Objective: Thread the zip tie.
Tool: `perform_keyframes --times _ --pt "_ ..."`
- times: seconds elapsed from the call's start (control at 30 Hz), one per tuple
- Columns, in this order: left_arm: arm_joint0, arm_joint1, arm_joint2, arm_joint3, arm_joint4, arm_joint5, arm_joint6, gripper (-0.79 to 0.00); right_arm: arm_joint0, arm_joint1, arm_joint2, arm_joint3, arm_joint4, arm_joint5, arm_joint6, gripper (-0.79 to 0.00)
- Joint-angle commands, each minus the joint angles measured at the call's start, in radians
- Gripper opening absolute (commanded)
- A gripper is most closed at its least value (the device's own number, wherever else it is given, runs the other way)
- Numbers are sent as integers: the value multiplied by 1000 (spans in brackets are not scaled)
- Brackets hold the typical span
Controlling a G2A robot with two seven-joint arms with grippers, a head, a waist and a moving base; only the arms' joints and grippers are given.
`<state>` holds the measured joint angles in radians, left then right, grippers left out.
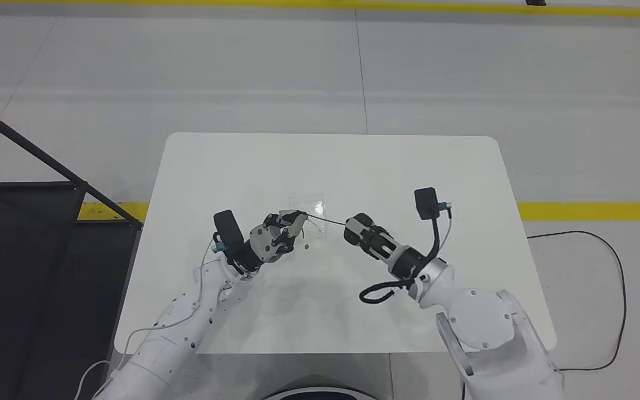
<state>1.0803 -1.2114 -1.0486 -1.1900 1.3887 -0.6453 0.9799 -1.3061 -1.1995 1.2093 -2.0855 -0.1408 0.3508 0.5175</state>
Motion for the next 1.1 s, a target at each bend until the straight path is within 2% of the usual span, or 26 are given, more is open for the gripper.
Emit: perform_keyframes --times 0.0,0.7,1.07 --pt "0 0 0 0 0 0 0 -785 0 0 0 2 -1 0 -1 -785" --pt "0 0 0 0 0 0 0 -785 -1 0 6 14 10 -15 5 -785" --pt "0 0 0 0 0 0 0 -785 19 -2 -8 6 5 18 4 -785"
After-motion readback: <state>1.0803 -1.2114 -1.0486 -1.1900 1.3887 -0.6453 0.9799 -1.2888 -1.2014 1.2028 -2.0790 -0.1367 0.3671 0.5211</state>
